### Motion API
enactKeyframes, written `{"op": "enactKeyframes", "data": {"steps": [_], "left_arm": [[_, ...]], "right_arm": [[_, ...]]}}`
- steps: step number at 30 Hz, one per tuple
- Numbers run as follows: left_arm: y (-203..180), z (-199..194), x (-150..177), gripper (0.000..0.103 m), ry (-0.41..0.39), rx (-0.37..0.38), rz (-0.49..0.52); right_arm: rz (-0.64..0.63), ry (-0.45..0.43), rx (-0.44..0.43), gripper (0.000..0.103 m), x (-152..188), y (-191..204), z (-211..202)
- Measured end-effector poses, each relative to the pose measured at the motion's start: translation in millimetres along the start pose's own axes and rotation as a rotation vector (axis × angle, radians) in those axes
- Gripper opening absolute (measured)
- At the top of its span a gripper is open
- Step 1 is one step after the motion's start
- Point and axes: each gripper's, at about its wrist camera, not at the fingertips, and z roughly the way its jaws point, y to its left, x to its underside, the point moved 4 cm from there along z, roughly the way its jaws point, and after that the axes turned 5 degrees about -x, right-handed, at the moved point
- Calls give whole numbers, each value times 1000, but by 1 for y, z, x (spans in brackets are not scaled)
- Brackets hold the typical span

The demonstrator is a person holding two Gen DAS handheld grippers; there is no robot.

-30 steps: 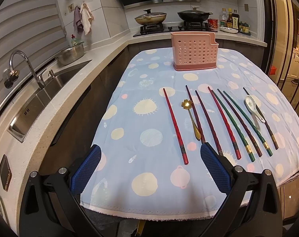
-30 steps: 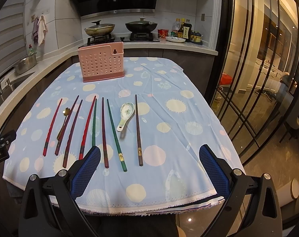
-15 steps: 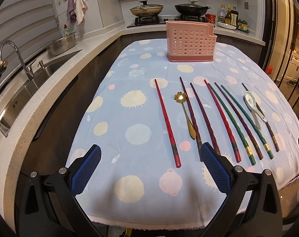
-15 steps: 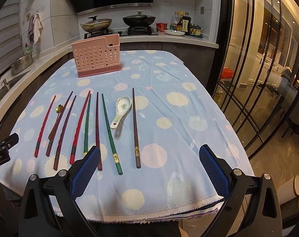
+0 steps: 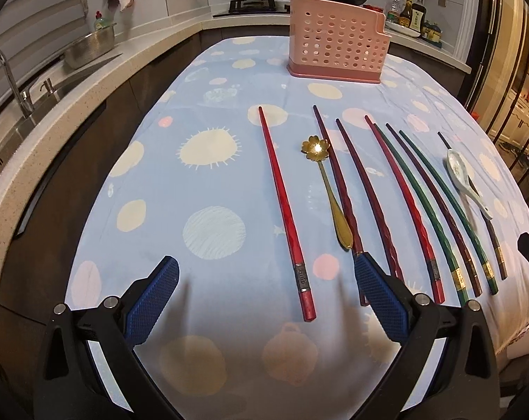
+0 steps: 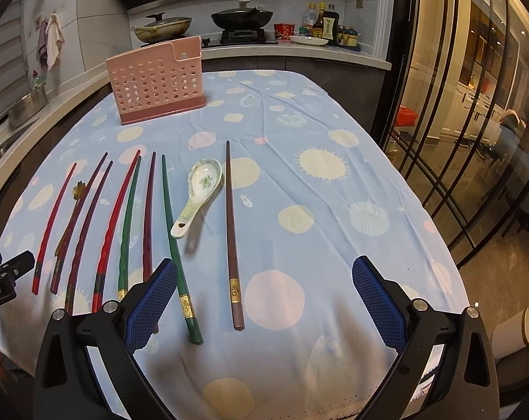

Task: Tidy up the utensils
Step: 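Close left gripper on red chopstick while right gripper closes on dark-brown chopstick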

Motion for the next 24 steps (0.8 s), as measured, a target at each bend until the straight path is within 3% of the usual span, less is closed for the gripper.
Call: {"op": "enactKeyframes", "data": {"steps": [3, 7, 18, 24], "left_arm": [[1, 10, 2, 96, 18, -24, 4], [-3, 19, 5, 96, 35, -59, 50], [3, 28, 11, 96, 56, 3, 26], [2, 25, 15, 96, 44, 17, 33]], "right_arm": [[1, 9, -2, 95, 2, 0, 8], [7, 28, -8, 85, 5, -1, 18], [5, 94, -49, 59, 22, 2, 36], [-3, 82, -67, 52, 26, 3, 35]]}}
